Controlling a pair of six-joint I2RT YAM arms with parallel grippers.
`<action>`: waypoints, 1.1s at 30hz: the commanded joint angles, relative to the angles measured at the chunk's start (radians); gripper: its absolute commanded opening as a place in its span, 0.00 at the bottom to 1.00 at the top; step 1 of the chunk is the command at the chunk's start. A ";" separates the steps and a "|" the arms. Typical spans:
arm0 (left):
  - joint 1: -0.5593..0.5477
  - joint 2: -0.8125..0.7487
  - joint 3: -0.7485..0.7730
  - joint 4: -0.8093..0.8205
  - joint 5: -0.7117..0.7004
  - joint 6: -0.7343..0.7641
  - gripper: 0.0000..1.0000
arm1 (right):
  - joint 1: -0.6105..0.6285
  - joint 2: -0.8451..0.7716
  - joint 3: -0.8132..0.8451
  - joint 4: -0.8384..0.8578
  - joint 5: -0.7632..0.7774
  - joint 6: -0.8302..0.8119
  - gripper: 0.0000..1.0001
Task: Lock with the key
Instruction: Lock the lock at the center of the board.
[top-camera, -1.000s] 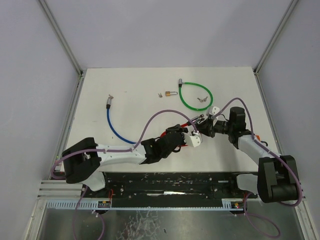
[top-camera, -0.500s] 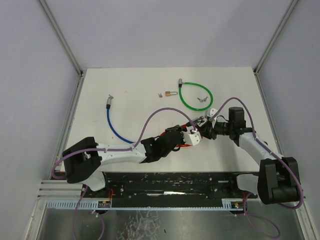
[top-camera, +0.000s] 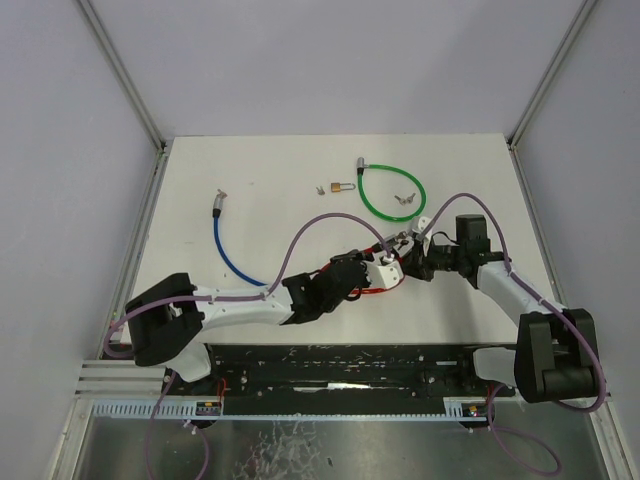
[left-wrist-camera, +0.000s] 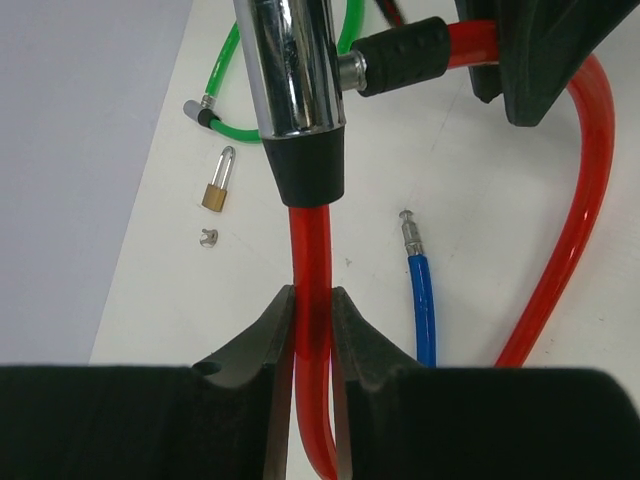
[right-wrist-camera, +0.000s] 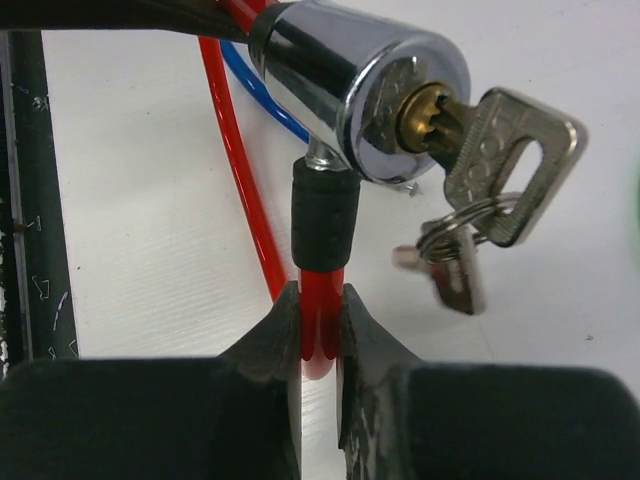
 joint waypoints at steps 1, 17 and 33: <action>0.002 0.004 -0.011 -0.082 0.081 -0.039 0.00 | 0.003 0.013 0.048 -0.030 -0.081 0.023 0.01; -0.013 -0.007 0.027 -0.144 0.157 0.101 0.00 | -0.004 0.130 0.197 -0.094 -0.253 0.139 0.00; 0.083 -0.067 0.087 -0.199 0.517 -0.037 0.00 | 0.007 -0.050 0.018 0.392 0.045 0.326 0.00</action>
